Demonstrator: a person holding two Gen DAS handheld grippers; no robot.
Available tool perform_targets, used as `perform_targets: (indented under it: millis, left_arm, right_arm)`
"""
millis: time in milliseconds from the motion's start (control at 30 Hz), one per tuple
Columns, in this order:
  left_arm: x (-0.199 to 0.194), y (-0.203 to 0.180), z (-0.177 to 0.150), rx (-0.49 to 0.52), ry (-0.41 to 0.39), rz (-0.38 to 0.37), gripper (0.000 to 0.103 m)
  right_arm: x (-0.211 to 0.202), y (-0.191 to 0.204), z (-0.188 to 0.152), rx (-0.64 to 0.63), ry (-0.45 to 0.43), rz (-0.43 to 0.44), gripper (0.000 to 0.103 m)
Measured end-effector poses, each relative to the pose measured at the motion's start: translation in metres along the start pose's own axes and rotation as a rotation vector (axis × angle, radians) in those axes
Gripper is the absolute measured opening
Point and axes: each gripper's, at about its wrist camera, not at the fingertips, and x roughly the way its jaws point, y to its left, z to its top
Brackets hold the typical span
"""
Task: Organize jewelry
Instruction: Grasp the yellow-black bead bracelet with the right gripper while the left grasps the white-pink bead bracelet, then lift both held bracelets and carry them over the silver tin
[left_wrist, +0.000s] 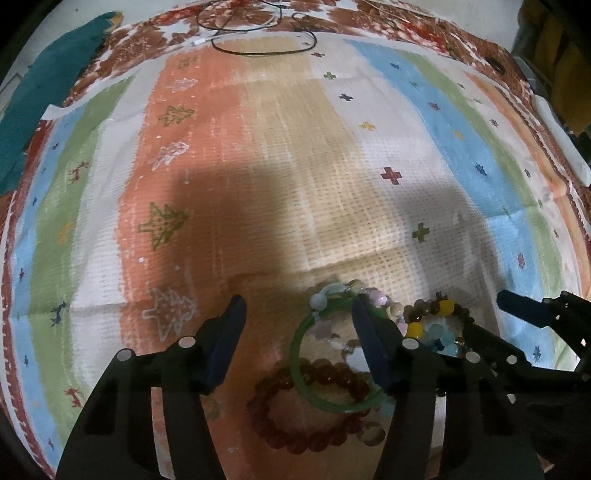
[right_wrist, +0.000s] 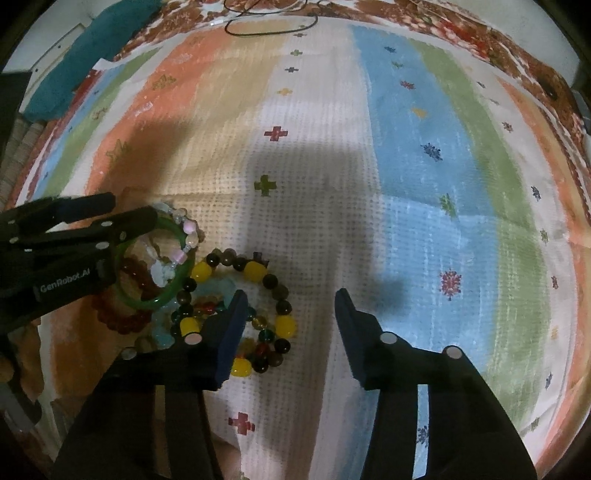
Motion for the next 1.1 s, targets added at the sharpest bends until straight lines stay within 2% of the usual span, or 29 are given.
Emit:
perform_targets:
  millis: [100,133,267,333,400,533,800,1100]
  left_arm:
    - [0.003,-0.006,0.003,0.024,0.002,-0.013,0.054]
    - [0.004,-0.007,0.003,0.025,0.007,-0.015,0.048]
    - [0.012,-0.011,0.004,0.030,0.029,-0.017,0.036]
    - [0.015,-0.010,0.003,0.027,0.033,-0.022,0.035]
    - [0.016,-0.010,0.003,0.023,0.034,-0.036,0.028]
    - [0.015,-0.010,0.003,0.016,0.028,-0.032,0.011]
    - [0.009,-0.011,0.002,0.019,0.014,-0.016,0.010]
    - [-0.029,-0.008,-0.007,0.004,-0.037,-0.016,0.010]
  right_arm:
    - [0.005,0.003,0.002,-0.010,0.006,-0.001,0.039]
    - [0.007,0.004,0.003,-0.015,0.010,0.001,0.037]
    - [0.014,0.009,0.004,-0.036,0.023,-0.006,0.029]
    - [0.017,0.012,0.004,-0.055,0.025,-0.021,0.028]
    - [0.019,0.013,0.005,-0.061,0.025,-0.034,0.020]
    - [0.021,0.012,0.006,-0.063,0.023,-0.035,0.012]
    - [0.017,0.016,0.004,-0.076,0.003,-0.042,0.011]
    - [-0.030,0.010,-0.005,-0.057,-0.087,-0.028,0.011]
